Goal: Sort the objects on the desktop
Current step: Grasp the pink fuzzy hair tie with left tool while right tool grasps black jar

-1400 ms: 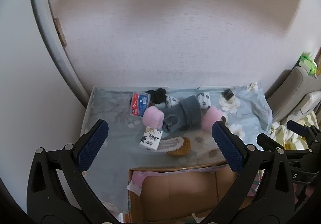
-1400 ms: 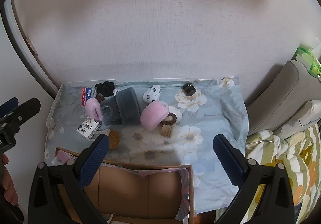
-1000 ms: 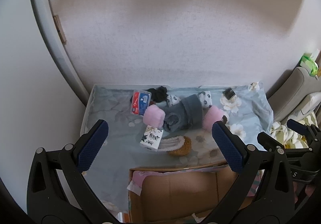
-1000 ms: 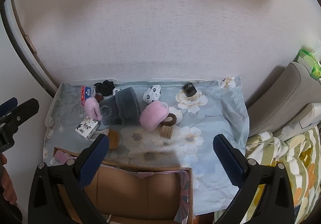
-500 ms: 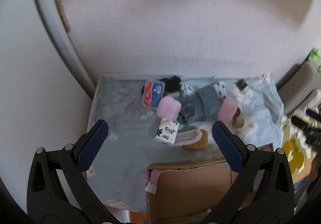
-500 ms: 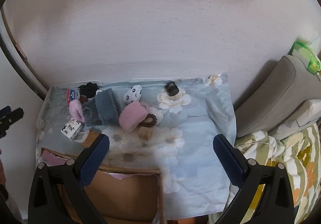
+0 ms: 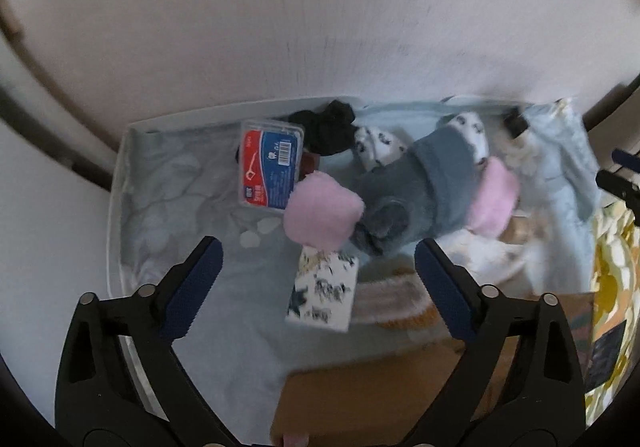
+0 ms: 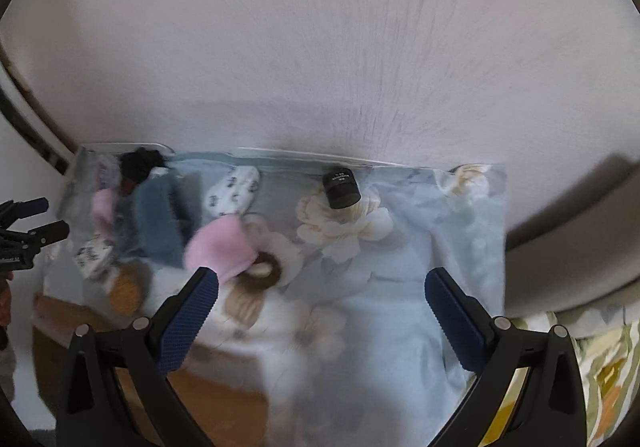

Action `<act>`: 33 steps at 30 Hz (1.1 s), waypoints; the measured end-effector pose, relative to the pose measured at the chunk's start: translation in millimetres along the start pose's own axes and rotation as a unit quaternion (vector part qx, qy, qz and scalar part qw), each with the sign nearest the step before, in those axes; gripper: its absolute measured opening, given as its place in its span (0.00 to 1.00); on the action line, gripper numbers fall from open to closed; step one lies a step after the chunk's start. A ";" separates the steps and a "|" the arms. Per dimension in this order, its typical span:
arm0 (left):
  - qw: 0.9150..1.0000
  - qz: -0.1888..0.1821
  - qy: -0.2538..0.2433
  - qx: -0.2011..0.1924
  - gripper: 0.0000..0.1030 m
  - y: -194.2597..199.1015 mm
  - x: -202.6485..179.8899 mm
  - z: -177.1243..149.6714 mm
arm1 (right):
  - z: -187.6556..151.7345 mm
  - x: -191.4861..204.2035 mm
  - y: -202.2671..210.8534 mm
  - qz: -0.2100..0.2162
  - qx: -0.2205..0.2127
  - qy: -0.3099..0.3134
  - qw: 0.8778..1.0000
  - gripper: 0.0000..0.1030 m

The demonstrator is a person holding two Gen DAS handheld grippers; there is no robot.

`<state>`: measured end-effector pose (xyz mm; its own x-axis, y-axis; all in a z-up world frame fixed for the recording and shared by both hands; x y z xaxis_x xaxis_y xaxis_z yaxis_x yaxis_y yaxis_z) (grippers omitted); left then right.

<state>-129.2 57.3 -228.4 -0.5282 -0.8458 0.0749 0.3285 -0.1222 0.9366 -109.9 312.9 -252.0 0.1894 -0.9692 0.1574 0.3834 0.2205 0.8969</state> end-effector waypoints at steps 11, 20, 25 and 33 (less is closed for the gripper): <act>0.998 -0.003 0.019 0.063 0.69 -60.1 -7.9 1.5 | 30.4 -28.7 -83.5 -0.003 0.027 0.017 0.999 0.72; 0.995 -0.039 0.053 0.076 0.50 -60.9 -7.0 -2.9 | 35.7 -30.6 -103.2 0.021 0.026 0.020 0.999 0.53; 0.994 -0.053 0.059 0.074 0.41 -55.2 -5.2 -4.7 | 34.7 -30.6 -109.5 0.031 0.033 0.020 0.999 0.34; 0.990 -0.078 0.097 0.068 0.32 -43.0 3.7 -10.0 | 27.9 -28.7 -101.0 0.027 0.026 0.031 0.999 0.33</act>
<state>-137.4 54.3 -271.8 -0.3996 -0.9076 -0.1289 0.1388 -0.1989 0.9701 -179.3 315.4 -335.6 0.2637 -0.9473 0.1816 0.3237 0.2643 0.9085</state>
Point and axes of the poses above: each gripper's, at about its wrist camera, not at the fingertips, and y roughly against the way its jaws point, x to its left, z to its top, the point moved 9 cm from there along -y, roughly the way its jaws point, and after that the axes turned 8 degrees about z, right-handed, at the moved point
